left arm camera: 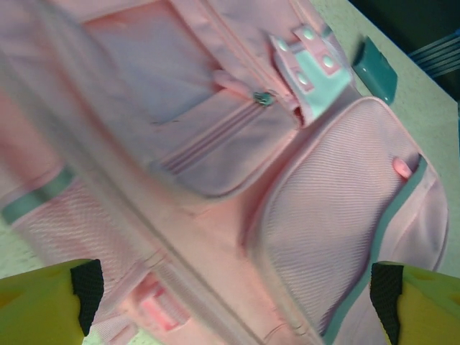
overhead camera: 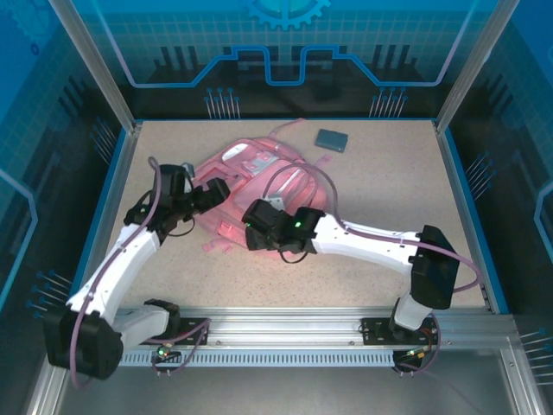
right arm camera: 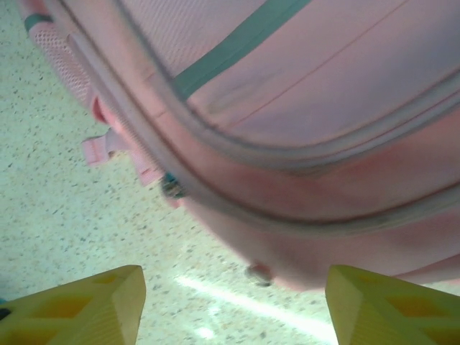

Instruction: Pack the student bag

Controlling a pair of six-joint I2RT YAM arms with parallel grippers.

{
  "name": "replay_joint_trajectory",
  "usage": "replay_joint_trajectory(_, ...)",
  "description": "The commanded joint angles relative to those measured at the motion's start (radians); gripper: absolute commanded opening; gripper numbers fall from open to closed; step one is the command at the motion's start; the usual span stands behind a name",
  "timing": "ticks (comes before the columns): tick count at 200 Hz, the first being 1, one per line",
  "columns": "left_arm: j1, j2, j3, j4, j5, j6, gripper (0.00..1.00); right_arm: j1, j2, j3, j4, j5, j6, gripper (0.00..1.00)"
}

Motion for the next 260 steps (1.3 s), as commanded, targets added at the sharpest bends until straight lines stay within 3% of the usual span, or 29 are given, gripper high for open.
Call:
replay_joint_trajectory(1, 0.050, -0.059, -0.050, -0.072, -0.059, -0.032, 0.98, 0.023, 0.058, 0.067, -0.049, 0.014, 0.112, 0.63)
replay_joint_trajectory(45, 0.138, -0.116, -0.096, -0.111, -0.014, -0.041, 0.98, 0.023, 0.193, 0.166, -0.070, -0.040, 0.215, 0.48)
replay_joint_trajectory(82, 0.155, -0.113, -0.096, -0.115, 0.024, -0.020, 0.99, 0.020, 0.259, 0.224, -0.083, -0.017, 0.262, 0.37)
replay_joint_trajectory(213, 0.172, -0.090, -0.105, -0.103, 0.105, 0.042, 0.99, 0.032, 0.397, 0.401, -0.272, 0.239, 0.373, 0.27)
replay_joint_trajectory(260, 0.184, -0.091, -0.117, -0.088, 0.123, 0.043, 0.99, 0.040, 0.448, 0.461, -0.337, 0.289, 0.434, 0.33)
